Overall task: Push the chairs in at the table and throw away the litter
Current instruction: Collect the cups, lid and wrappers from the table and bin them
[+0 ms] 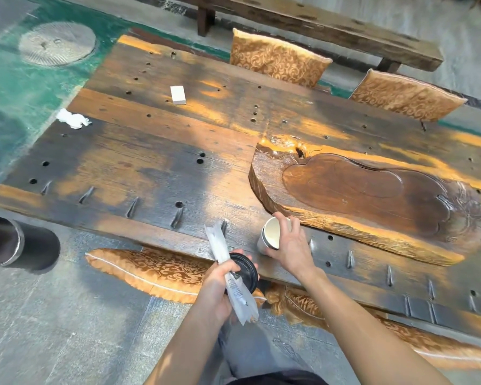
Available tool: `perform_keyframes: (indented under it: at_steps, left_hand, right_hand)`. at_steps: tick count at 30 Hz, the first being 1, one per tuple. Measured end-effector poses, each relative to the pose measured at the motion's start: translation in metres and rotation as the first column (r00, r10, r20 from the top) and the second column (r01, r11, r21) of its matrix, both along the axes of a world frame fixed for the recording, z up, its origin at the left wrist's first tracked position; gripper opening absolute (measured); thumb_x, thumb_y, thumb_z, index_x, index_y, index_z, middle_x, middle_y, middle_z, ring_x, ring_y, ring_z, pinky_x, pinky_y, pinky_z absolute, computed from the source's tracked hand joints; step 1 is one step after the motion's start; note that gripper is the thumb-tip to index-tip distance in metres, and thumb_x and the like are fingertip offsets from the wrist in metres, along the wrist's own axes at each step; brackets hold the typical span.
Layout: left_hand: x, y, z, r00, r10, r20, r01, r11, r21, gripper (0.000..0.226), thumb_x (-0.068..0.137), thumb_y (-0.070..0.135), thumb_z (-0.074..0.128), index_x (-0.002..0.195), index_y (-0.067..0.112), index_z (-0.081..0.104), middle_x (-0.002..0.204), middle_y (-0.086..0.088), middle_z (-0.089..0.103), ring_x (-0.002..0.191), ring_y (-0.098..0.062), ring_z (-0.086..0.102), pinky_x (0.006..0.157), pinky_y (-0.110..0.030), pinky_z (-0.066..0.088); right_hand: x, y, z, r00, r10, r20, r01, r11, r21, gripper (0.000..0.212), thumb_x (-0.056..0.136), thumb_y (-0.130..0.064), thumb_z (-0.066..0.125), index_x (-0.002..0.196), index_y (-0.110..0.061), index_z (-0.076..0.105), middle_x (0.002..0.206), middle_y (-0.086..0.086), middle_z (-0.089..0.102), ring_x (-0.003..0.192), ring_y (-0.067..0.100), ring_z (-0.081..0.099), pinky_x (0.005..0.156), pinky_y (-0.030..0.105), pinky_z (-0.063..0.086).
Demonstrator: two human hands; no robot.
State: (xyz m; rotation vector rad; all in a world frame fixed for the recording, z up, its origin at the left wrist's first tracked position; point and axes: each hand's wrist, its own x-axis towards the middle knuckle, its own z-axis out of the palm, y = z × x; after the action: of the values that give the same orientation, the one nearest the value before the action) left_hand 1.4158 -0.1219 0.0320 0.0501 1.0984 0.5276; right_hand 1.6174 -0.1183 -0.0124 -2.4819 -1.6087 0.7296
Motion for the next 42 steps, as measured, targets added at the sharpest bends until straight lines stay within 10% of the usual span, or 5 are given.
perform_keyframes:
  at_steps: [4, 9, 18, 36, 42]
  left_hand:
    - [0.001, -0.003, 0.004, 0.999, 0.044, -0.027, -0.044, 0.999, 0.001, 0.033, 0.085, -0.007, 0.048, 0.110, 0.002, 0.068, 0.109, -0.030, 0.067, 0.087, -0.040, 0.066, 0.100, -0.072, 0.044]
    - [0.001, -0.008, 0.017, 0.991, 0.110, -0.082, -0.109, 0.994, 0.016, 0.040, 0.086, -0.009, 0.042, 0.121, -0.006, 0.061, 0.108, -0.030, 0.066, 0.072, -0.033, 0.073, 0.057, -0.037, 0.059]
    - [-0.017, 0.003, 0.019, 0.938, 0.319, -0.133, -0.300, 0.943, 0.147, 0.047, 0.077, -0.011, 0.050, 0.116, 0.006, 0.068, 0.108, -0.030, 0.068, 0.105, -0.043, 0.058, 0.109, -0.062, 0.039]
    - [-0.112, 0.028, 0.006, 0.853, 0.513, -0.098, -0.491, 0.852, 0.183, 0.085, 0.048, -0.002, 0.072, 0.130, 0.005, 0.056, 0.118, -0.019, 0.057, 0.107, -0.040, 0.052, 0.100, -0.058, 0.042]
    - [-0.182, 0.065, 0.020, 0.873, 0.478, -0.097, -0.456, 0.871, 0.183, 0.057, 0.058, -0.004, 0.066, 0.115, 0.002, 0.060, 0.108, -0.025, 0.056, 0.106, -0.041, 0.051, 0.105, -0.060, 0.039]
  right_hand:
    - [-0.003, -0.002, 0.000, 1.000, -0.027, 0.011, 0.026, 0.999, 0.045, 0.099, 0.074, -0.039, 0.086, 0.153, -0.032, 0.026, 0.138, 0.009, 0.033, 0.121, 0.033, 0.047, 0.100, 0.043, 0.042]
    - [0.000, -0.010, 0.005, 0.998, 0.006, -0.058, 0.001, 0.993, 0.114, 0.095, 0.072, -0.033, 0.087, 0.151, -0.033, 0.034, 0.133, 0.005, 0.039, 0.120, 0.030, 0.048, 0.096, 0.043, 0.046]
    - [0.004, 0.009, 0.060, 0.967, 0.149, -0.208, -0.074, 0.941, 0.330, 0.099, 0.068, -0.024, 0.086, 0.149, -0.041, 0.033, 0.132, 0.000, 0.039, 0.120, 0.028, 0.051, 0.092, 0.042, 0.050]
    - [-0.096, 0.061, 0.058, 0.912, 0.335, -0.238, -0.225, 0.892, 0.392, 0.091, 0.066, -0.024, 0.088, 0.144, -0.038, 0.042, 0.132, -0.004, 0.042, 0.115, 0.025, 0.056, 0.087, 0.038, 0.049]
    - [-0.155, 0.080, 0.041, 0.919, 0.297, -0.261, -0.188, 0.909, 0.373, 0.091, 0.066, -0.024, 0.089, 0.141, -0.040, 0.041, 0.134, -0.002, 0.042, 0.119, 0.026, 0.054, 0.092, 0.042, 0.050]
